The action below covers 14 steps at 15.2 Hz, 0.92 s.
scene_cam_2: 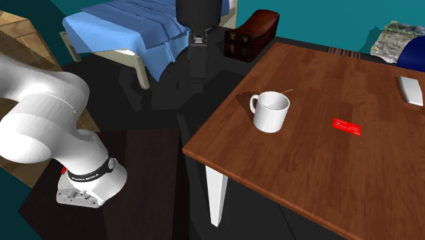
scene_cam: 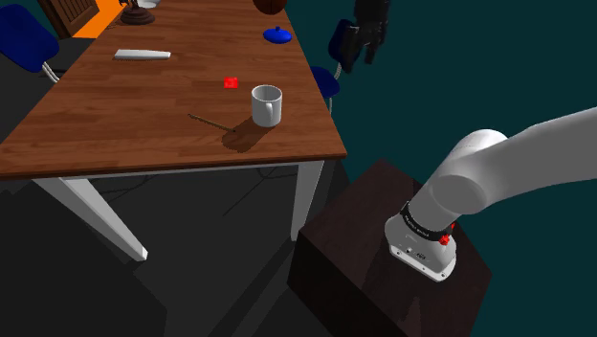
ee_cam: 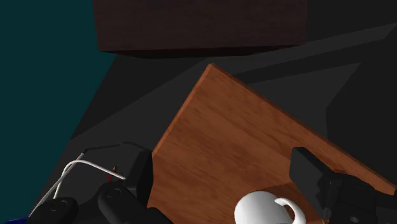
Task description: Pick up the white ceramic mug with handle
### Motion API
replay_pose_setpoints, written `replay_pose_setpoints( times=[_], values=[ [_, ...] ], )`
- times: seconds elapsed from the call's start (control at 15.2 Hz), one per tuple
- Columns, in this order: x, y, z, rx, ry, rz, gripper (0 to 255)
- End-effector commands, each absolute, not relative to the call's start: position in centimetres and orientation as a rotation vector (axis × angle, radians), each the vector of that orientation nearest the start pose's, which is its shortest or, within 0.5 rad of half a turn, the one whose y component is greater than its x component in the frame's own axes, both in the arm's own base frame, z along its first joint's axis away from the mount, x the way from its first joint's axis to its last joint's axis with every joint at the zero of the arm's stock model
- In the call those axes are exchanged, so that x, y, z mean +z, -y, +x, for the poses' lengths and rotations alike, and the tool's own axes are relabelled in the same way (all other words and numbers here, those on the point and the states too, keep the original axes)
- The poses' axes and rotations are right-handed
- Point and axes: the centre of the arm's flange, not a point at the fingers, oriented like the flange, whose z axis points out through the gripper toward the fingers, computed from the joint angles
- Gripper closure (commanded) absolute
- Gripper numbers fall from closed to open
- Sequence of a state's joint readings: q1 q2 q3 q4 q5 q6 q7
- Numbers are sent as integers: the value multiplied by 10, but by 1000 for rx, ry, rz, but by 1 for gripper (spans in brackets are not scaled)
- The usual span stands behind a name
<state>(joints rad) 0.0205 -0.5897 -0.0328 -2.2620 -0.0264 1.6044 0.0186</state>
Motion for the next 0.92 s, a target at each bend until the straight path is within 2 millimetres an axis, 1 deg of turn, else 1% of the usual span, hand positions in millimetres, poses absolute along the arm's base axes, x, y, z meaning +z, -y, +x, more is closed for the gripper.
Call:
replay_pose_setpoints(
  times=[0.0,0.86],
  values=[
    [556,7,389,109,-33,-3144,0],
    [468,-28,533,131,-10,-3122,0]
  ],
)
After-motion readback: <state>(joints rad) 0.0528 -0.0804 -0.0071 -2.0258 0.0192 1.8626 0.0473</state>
